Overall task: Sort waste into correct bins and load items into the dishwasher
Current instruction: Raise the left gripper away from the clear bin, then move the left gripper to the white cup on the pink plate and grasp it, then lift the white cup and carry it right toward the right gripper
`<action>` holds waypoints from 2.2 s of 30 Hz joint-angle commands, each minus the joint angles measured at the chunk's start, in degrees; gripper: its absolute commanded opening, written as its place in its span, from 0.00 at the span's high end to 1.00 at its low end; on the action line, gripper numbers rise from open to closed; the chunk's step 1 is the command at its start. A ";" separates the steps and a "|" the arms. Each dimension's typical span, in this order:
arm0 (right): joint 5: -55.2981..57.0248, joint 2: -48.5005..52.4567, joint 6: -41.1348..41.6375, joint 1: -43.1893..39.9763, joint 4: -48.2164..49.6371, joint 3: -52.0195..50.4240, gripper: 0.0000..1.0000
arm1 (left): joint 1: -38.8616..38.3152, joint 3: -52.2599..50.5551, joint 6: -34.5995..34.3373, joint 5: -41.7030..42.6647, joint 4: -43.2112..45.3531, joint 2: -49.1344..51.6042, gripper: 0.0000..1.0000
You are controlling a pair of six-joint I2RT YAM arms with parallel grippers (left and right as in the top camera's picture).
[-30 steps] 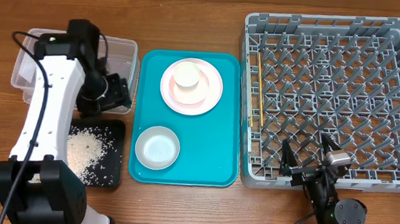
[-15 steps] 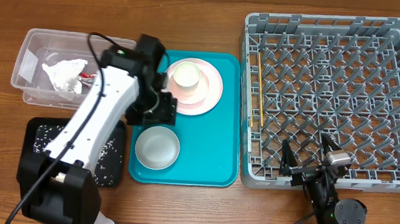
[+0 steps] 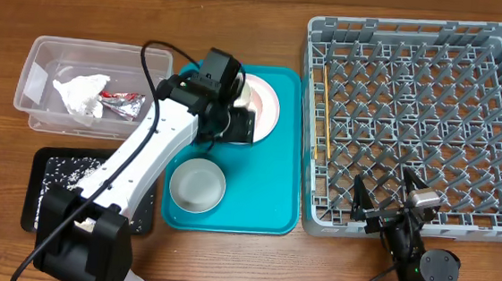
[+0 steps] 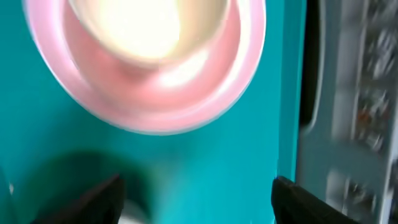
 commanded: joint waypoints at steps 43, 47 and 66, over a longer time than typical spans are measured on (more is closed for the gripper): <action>0.48 -0.46 0.22 -0.07 0.33 -0.59 0.00 | 5.60 0.17 -21.27 -4.72 17.09 9.42 0.83; 0.48 -0.46 0.24 -0.07 0.35 -0.59 0.00 | 6.03 1.14 -20.39 -0.24 17.11 8.61 0.88; -14.53 1.95 20.94 -0.07 -3.67 12.98 0.00 | 23.58 4.09 1.03 68.19 8.09 1.68 0.96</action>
